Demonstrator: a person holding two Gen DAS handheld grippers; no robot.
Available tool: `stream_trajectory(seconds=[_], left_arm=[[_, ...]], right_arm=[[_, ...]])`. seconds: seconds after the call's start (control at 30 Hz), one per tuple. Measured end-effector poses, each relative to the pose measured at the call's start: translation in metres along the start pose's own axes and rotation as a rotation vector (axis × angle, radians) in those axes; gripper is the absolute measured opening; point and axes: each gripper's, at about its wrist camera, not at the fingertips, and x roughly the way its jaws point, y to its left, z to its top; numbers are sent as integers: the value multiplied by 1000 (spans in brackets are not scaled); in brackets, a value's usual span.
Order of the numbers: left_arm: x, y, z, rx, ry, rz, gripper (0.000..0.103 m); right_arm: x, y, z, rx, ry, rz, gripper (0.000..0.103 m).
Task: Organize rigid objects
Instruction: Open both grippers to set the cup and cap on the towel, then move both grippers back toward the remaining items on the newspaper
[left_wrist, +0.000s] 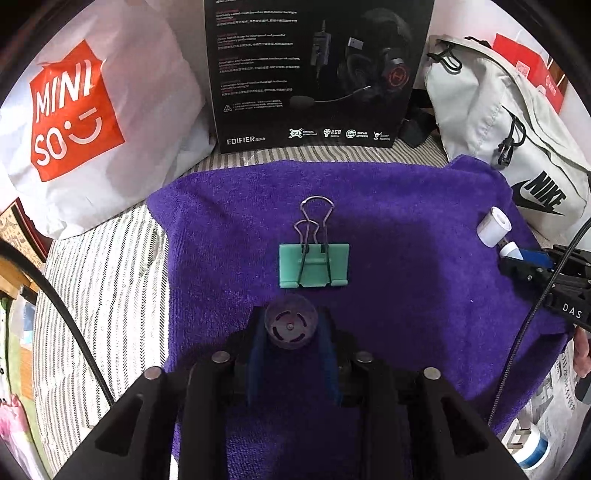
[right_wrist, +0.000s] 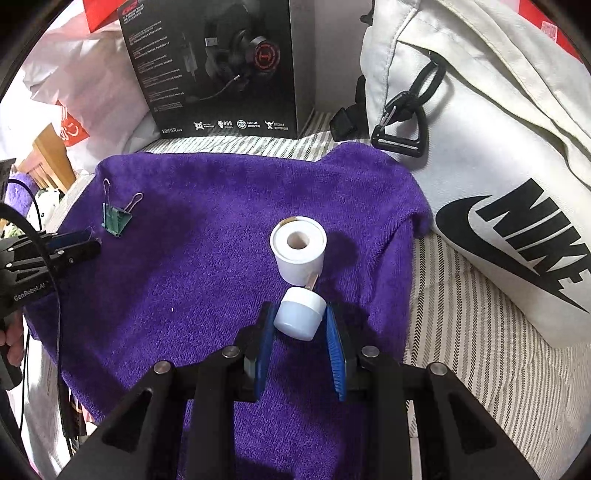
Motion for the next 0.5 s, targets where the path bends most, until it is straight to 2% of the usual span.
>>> stream_trajectory(seconds=[0.07,0.13,0.2,0.5], left_arm=[[0,-3,-2,7,-1,-4,38],[-1,-8,-5,29,-1,-4,49],[-3,-13,-9,47,0,11,52],[-22,-10,-24,17,17,3,53]], right_arm=[[-1,0,-2,-11,-4,12,31],[-3,2,-4,-18,-2,26,36],[-4,5,-7,-28,7,31,41],[-19,11,-24,-20,37,2,42]])
